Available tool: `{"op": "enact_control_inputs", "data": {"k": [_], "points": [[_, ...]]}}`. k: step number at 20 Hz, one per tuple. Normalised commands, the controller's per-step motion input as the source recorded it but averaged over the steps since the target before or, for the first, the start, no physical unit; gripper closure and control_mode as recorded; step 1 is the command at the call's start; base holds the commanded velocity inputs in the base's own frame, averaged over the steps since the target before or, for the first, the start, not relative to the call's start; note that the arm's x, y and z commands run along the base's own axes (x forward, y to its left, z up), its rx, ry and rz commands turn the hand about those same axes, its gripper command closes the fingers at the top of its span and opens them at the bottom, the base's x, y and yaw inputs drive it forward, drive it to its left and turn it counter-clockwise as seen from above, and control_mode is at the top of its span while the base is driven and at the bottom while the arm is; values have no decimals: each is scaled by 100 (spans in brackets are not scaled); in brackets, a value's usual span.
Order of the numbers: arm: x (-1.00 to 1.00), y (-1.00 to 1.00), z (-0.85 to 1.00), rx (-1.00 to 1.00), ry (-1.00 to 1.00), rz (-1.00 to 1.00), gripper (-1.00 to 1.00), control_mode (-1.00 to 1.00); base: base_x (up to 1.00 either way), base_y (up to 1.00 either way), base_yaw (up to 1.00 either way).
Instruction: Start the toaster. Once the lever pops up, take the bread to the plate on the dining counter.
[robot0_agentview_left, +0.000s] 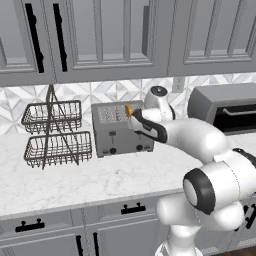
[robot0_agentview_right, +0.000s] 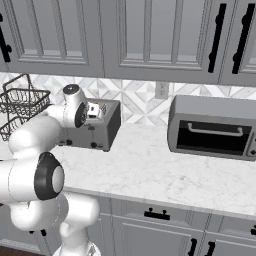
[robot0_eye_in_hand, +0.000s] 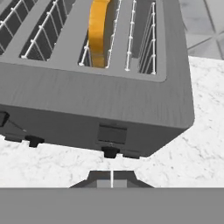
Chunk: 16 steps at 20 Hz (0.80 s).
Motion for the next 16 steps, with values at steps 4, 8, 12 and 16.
{"op": "enact_control_inputs", "data": {"k": [4,8,12,16], "points": [[23,0,-12,0,0,-2,100,-100,0,0,0],[2,0,-26,0,0,-3,100,-100,0,0,0],[19,0,-25,0,0,0,100,-100,0,0,0],[24,1,-28,0,2,0,100,-100,0,0,0]]}}
